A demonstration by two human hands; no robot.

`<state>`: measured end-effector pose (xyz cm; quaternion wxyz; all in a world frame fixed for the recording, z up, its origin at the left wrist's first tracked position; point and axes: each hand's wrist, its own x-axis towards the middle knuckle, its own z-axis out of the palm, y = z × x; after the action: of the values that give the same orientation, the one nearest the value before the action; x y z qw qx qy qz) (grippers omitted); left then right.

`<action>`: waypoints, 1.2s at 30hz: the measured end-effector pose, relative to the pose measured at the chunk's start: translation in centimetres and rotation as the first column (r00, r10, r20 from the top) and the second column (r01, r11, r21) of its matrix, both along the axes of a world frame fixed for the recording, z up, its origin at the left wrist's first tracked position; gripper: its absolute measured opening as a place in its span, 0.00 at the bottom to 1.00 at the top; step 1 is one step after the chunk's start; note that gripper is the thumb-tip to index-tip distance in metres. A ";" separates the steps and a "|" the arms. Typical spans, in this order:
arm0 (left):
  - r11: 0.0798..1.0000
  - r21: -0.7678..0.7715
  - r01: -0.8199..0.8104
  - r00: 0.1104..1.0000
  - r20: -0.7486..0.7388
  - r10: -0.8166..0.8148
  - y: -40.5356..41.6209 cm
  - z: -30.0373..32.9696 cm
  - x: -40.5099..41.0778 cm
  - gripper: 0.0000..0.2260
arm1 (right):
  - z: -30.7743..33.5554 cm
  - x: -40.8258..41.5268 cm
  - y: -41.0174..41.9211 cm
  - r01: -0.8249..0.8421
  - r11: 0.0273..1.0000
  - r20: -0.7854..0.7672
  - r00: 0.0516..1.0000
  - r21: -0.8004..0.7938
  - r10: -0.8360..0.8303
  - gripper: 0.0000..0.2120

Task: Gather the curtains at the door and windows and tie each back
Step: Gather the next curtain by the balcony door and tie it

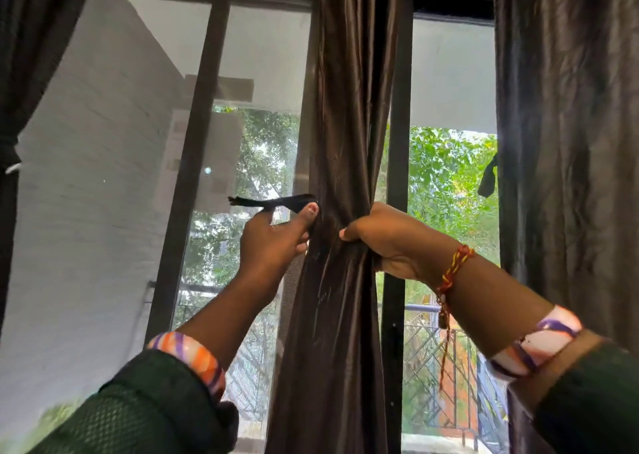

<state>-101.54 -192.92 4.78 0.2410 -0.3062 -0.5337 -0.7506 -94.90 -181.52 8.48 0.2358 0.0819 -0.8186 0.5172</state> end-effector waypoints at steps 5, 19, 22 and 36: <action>0.969 -0.204 0.139 0.986 -0.065 -0.155 -0.3 2.4 1.9 0.15 | 0.4 0.8 -0.8 0.079 0.983 -0.056 0.996 0.165 -0.071 0.14; 0.849 -0.171 0.500 0.853 0.265 -0.450 0.2 5.4 4.2 0.14 | -0.5 5.1 1.0 0.016 0.990 -0.226 0.974 0.141 0.017 0.12; 0.804 -0.124 0.582 0.803 0.246 -0.543 -1.0 5.7 4.0 0.16 | 0.3 3.3 4.4 0.114 0.930 -0.391 0.884 -0.349 -0.255 0.11; 0.844 -0.074 0.531 0.845 0.125 -0.520 -3.0 6.2 4.9 0.23 | 0.1 0.6 5.9 -0.413 0.828 -0.065 0.905 -0.381 0.421 0.14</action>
<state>-96.68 -195.93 11.01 -0.0174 -0.4149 -0.4795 -0.7730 -94.28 -175.65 8.58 0.1200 0.2049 -0.6655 0.7076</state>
